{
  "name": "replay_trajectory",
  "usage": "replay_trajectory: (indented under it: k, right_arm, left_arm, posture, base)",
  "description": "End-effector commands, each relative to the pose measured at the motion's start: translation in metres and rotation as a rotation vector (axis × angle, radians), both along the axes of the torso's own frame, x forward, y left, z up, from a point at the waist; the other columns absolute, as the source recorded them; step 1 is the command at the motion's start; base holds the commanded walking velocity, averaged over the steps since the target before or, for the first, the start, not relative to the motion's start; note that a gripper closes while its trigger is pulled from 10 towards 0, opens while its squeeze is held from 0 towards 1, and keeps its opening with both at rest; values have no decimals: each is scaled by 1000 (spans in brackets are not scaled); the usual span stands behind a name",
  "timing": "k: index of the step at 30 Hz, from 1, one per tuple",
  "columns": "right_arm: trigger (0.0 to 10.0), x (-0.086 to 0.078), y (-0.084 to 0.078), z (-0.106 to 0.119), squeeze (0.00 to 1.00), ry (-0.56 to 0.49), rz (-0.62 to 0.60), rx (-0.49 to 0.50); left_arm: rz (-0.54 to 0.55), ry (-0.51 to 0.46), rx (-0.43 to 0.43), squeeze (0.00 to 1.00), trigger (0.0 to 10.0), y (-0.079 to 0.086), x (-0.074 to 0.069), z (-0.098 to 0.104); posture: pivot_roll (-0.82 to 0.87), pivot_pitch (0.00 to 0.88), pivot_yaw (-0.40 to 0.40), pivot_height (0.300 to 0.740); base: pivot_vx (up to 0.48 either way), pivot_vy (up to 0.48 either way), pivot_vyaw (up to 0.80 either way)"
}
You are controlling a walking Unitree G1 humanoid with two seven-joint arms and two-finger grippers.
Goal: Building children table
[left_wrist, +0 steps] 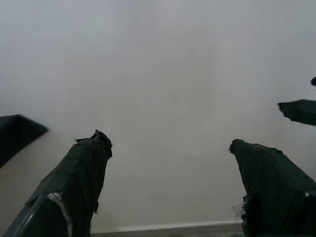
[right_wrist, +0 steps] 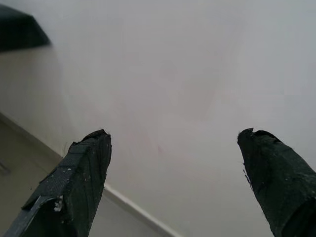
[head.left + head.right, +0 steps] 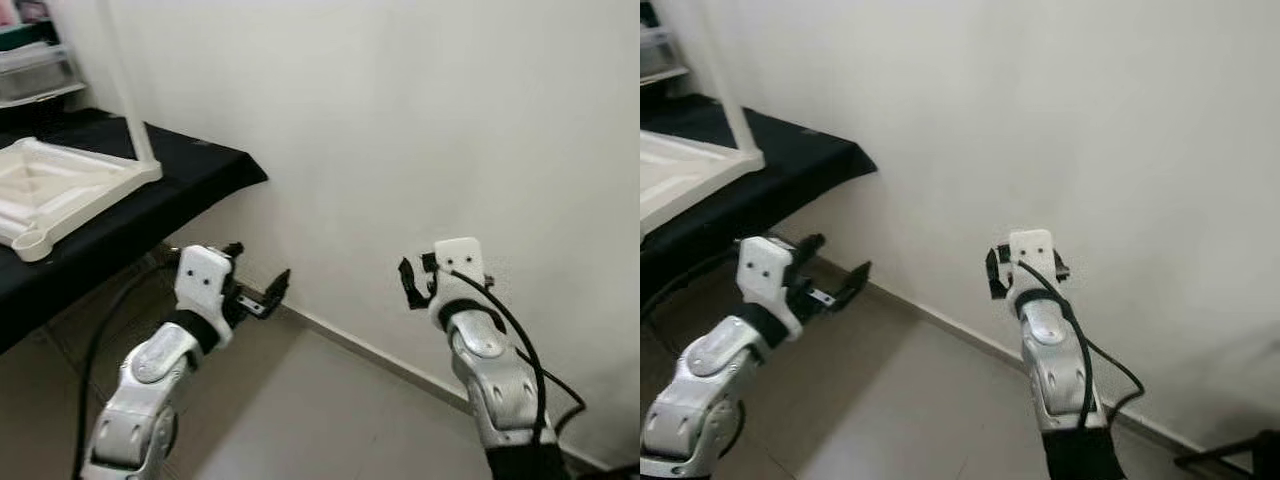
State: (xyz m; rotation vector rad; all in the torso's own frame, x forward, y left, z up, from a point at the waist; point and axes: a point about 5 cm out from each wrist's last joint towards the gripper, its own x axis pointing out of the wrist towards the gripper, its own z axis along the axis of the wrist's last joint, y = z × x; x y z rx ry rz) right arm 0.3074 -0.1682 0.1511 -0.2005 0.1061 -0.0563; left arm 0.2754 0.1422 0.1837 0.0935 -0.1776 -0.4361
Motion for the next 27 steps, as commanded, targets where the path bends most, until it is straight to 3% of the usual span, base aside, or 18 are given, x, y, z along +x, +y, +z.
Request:
replay_trajectory:
  k: [1,4,10,19,24,27]
  right_arm:
    - [10000,-2,0,3,0,-5,8,-20]
    - [10000,-2,4,6,0,-20,41,-48]
    - [10000,5,8,7,0,-15,63,-71]
    - [10000,3,12,10,0,-21,66,-66]
    - [10000,1,6,9,0,-12,41,-65]
    - [10000,-1,1,3,0,24,24,-59]
  left_arm:
    - [25,17,20,0,10000,-2,-1,-7]
    - [70,36,44,0,10000,-2,-5,-14]
    - [104,75,81,0,10000,-2,-13,-28]
    - [118,89,106,0,10000,-1,-15,-36]
    - [117,105,99,0,10000,-3,-12,-39]
    - [99,108,100,0,10000,-7,-12,-41]
  posture:
    - [5,0,-28,740]
    - [11,0,-30,740]
    - [40,0,-50,740]
    - [18,0,-59,740]
    - [5,0,-56,740]
    - [-5,0,-55,740]
  base:
    - [0,0,-800]
    - [0,0,-800]
    - [0,0,0]
    - [0,0,0]
    - [0,0,0]
    - [0,0,-800]
